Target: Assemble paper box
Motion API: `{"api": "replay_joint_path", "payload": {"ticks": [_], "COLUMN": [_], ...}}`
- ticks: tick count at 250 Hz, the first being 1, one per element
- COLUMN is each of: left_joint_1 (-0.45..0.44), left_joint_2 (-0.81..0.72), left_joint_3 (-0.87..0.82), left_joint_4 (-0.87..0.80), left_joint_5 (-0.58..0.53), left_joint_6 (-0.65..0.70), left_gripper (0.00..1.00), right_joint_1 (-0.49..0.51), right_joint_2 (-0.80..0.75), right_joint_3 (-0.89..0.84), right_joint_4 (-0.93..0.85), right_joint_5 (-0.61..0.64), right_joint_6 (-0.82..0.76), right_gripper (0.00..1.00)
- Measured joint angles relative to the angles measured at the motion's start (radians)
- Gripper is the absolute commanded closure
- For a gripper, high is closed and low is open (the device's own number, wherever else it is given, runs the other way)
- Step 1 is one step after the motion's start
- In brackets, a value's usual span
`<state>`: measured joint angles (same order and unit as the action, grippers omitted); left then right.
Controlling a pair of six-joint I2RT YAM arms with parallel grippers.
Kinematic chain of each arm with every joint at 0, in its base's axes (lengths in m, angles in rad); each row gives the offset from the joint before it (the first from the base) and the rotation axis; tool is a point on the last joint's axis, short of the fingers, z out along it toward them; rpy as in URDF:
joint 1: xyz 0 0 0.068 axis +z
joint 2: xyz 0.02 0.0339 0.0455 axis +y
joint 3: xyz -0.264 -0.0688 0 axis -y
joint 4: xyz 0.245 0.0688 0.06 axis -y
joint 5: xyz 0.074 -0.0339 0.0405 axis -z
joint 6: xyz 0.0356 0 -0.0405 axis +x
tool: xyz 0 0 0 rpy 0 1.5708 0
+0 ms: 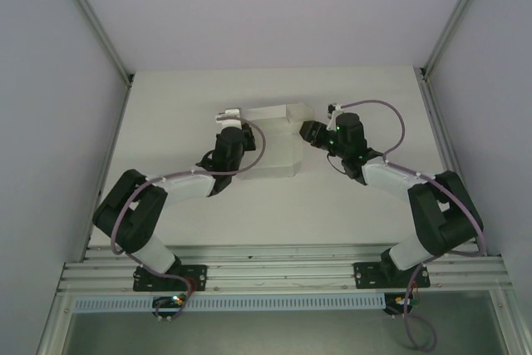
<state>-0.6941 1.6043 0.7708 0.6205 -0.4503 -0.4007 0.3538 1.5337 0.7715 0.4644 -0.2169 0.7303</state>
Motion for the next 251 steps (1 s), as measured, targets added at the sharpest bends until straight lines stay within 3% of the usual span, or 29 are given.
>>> {"api": "replay_joint_path", "payload": {"ticks": [63, 165, 198, 251], "left_joint_1": [-0.001, -0.006, -0.006, -0.009], "left_joint_2": [0.001, 0.007, 0.007, 0.007], "left_joint_3": [0.017, 0.022, 0.022, 0.032], "left_joint_4": [-0.022, -0.045, -0.046, -0.074], "left_joint_5": [-0.037, -0.049, -0.053, -0.095], "left_joint_6": [-0.004, -0.012, -0.015, -0.018], "left_gripper": [1.00, 1.00, 1.00, 1.00], "right_joint_1": [0.000, 0.004, 0.005, 0.051], "right_joint_2": [0.018, 0.034, 0.040, 0.040], "right_joint_3": [0.000, 0.018, 0.029, 0.080], "right_joint_4": [0.029, 0.070, 0.070, -0.015], "right_joint_5": [-0.016, -0.024, -0.027, 0.007], "right_joint_6": [0.033, 0.053, 0.058, 0.016], "right_gripper": [0.65, 0.75, 0.90, 0.98]}}
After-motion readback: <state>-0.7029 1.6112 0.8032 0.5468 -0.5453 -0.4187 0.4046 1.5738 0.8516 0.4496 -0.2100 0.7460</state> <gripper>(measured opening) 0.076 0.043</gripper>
